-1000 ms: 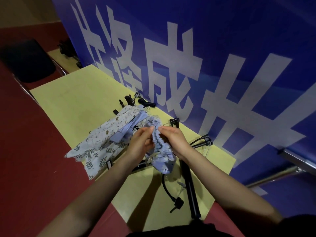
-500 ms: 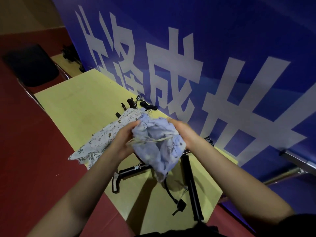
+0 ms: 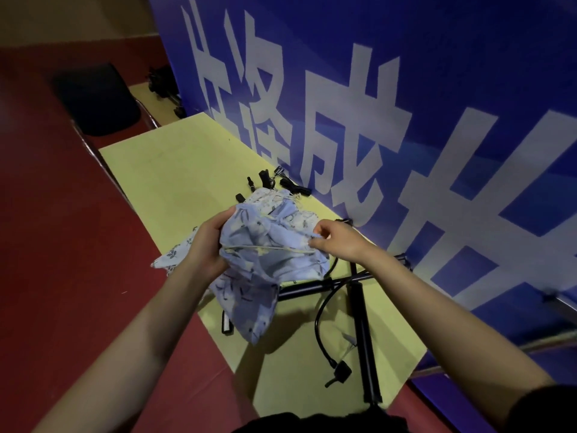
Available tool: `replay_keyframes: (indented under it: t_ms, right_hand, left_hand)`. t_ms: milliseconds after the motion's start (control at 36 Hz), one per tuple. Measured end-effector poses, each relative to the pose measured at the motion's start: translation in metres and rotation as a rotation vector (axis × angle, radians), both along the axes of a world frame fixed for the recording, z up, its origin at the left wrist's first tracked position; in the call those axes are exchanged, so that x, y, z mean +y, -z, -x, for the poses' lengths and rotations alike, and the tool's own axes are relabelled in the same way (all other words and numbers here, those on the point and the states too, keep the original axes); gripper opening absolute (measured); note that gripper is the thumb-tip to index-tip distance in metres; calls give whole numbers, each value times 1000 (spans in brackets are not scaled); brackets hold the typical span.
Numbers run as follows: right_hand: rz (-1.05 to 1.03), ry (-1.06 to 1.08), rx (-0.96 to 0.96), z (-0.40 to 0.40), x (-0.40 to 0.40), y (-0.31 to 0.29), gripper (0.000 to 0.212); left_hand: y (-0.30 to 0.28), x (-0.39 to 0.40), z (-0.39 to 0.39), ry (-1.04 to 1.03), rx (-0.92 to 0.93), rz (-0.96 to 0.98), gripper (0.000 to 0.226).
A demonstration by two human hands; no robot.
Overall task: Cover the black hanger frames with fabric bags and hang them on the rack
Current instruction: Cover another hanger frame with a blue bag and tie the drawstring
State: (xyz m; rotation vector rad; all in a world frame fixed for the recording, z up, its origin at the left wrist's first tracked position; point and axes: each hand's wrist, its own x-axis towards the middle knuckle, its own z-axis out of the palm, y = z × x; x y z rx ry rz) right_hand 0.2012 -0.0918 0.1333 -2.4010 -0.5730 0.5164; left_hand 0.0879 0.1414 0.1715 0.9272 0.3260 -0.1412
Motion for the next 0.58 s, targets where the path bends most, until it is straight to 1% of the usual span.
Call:
replay_keyframes:
  t_ms: [56,111,139,194,250,306,389,444,500,556,583]
  right_hand:
    - [22,18,114,2,6,-1,20]
    - [-123,101,289,5,12,-4,12]
    - [-247,166,397,6,15,-6,11]
    - [-560,283,680,6,19,-12,21]
    - [-864,299,987,5,21,-15,32]
    - [-1044,272,1198,4,21,-15,41]
    - [-1120,298,1345,2,20,-7,56]
    - [-1103,294,1387,4,20,-5,59]
    - [-1066,270,1381,8,22,-4,56]
    - [-1002,252,1307,11,24,0,50]
    - [-964,244,1259,11,23,3,50]
  left_hand:
    - [1,0,1,-44,8,-47,34]
    - [2,2,4,-89,-3,-155,34]
    - [4,4,5,-115,-12,-201,35]
    - [4,8,7,-140,-26,-223,40]
    - [3,12,10,-170,-15,-212,43]
    - [3,15,12,-192,-7,-137,39]
    - [3,17,12,-264,15,-10,35]
    - [3,18,12,-305,-11,61,44]
    - [5,20,12,-305,-50,134,47]
    - [8,22,12,-297,-68,192,41]
    - [11,24,11,-277,-89,208,47]
